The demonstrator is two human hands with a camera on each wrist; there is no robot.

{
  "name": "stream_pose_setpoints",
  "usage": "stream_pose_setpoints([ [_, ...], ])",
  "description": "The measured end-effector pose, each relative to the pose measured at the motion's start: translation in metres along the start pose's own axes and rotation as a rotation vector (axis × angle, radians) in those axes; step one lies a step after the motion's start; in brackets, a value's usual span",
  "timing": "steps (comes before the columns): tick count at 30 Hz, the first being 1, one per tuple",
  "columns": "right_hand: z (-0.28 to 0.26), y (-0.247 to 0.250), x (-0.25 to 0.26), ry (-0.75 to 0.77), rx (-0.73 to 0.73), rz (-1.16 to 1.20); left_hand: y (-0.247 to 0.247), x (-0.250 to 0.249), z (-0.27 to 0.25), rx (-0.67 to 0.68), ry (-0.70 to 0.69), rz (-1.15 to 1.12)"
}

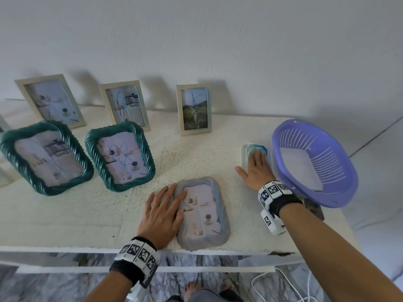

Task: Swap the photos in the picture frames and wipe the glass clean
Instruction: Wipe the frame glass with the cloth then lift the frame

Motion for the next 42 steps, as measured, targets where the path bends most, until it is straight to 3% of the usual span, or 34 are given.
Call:
stream_pose_setpoints([
  [3,-0.028,0.026,0.024,0.096,-0.213,0.011,0.007,-0.003,-0.001,-0.03,-0.004,-0.043],
  [5,-0.057,0.031,0.048,0.167,-0.271,0.087,0.016,-0.002,-0.001,-0.073,0.019,-0.12],
  [11,-0.121,-0.01,0.082,0.209,-0.127,0.28,0.042,-0.005,-0.01,-0.192,0.212,-0.241],
  [15,-0.132,-0.027,0.092,0.211,-0.125,0.505,0.035,-0.02,-0.017,-0.077,0.37,-0.372],
  [19,-0.127,-0.03,0.064,-0.112,-0.088,0.918,0.035,-0.031,-0.017,-0.032,0.441,-0.458],
  [23,-0.134,-0.031,0.063,-0.191,-0.004,1.27,0.036,-0.037,-0.015,0.015,0.463,-0.512],
  [29,-0.161,-0.004,0.103,0.01,0.1,1.54,0.038,-0.056,-0.012,0.021,0.503,-0.947],
  [33,-0.174,0.023,0.123,0.214,0.051,1.556,0.048,-0.067,-0.009,0.004,0.509,-1.249],
  [38,-0.176,0.048,0.126,0.306,-0.099,1.385,0.072,-0.085,0.0,0.07,0.397,-1.439],
  [42,-0.173,0.054,0.125,0.303,-0.121,1.277,0.087,-0.09,0.003,0.052,0.371,-1.494],
])
Point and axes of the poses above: each hand's wrist, its own z-axis towards the middle knuckle, its own y-axis out of the back of the hand, x = y × z, the point moved 9 cm from there along z, towards the middle knuckle, and after that the axes turned 4 degrees about -x, right-handed, at the moved point
